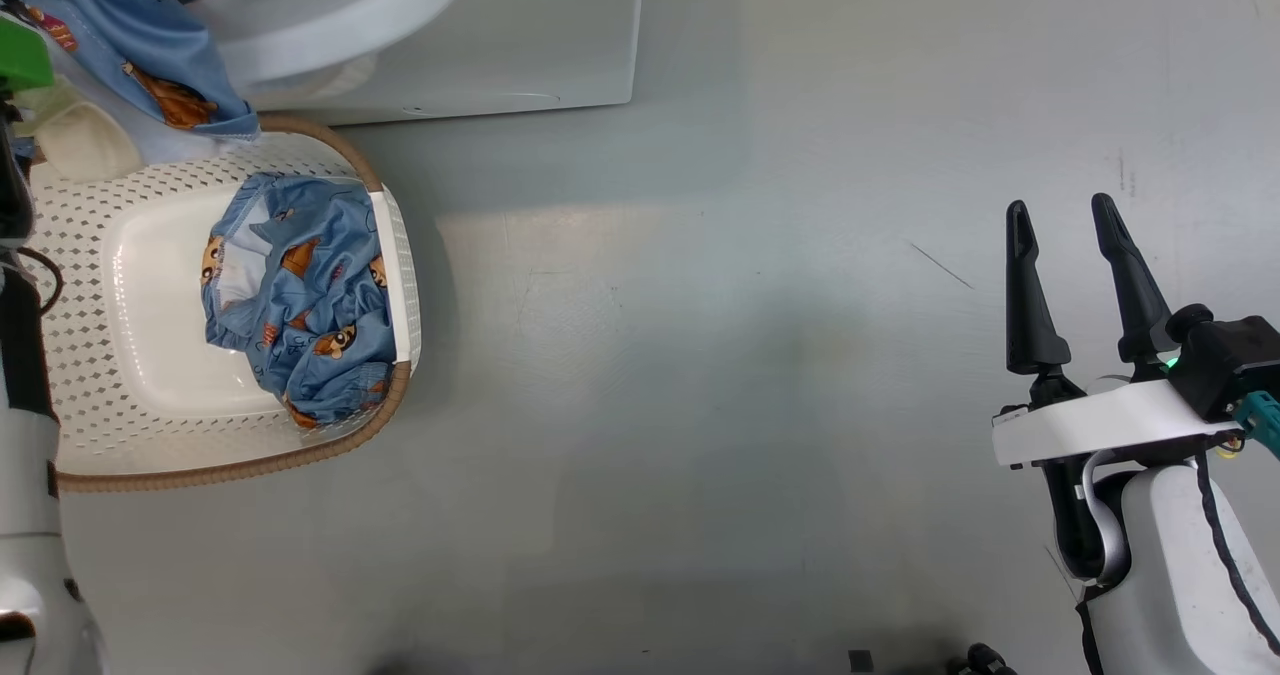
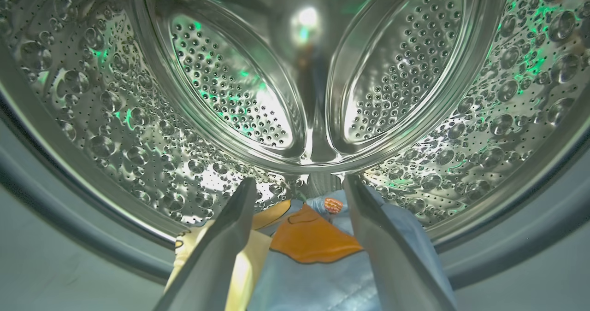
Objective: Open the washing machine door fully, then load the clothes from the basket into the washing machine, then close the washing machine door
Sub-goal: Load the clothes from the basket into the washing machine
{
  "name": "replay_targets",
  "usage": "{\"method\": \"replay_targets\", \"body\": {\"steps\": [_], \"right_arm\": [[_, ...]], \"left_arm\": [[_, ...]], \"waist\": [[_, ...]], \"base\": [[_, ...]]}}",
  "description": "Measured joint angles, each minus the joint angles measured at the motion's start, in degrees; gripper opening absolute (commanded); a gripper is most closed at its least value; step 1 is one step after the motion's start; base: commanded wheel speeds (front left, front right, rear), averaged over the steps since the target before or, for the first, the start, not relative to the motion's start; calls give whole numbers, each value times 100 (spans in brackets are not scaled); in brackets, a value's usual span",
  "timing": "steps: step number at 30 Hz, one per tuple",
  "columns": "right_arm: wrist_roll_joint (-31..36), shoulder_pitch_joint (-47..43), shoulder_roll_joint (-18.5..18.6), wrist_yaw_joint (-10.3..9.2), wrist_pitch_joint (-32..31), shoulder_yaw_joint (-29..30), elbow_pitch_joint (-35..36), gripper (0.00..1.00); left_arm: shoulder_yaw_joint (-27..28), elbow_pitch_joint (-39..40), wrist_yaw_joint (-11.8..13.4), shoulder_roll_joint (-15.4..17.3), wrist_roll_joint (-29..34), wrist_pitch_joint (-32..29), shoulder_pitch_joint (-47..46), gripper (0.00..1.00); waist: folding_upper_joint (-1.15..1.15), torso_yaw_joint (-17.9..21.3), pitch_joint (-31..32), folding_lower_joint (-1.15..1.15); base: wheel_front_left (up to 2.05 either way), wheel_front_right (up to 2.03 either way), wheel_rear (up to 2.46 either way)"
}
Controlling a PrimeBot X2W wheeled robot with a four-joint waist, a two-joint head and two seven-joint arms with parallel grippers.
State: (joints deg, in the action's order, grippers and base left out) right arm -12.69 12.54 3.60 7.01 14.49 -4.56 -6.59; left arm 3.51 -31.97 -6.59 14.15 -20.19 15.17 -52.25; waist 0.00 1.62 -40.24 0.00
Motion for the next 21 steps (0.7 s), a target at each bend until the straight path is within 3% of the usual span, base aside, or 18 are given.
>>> {"method": "replay_targets", "body": {"steps": [11, 21], "right_arm": [[-40, -3, -1, 0, 0, 4, 4, 100], [-108, -5, -3, 0, 0, 4, -4, 100]], "left_arm": [[571, 862, 7, -375, -116, 1, 979, 100], [567, 1411, 5, -627, 58, 1, 1879, 100]], "waist": [[0, -65, 6, 0], [0, -69, 17, 0]], "base": [[0, 0, 0], [0, 0, 0]]}}
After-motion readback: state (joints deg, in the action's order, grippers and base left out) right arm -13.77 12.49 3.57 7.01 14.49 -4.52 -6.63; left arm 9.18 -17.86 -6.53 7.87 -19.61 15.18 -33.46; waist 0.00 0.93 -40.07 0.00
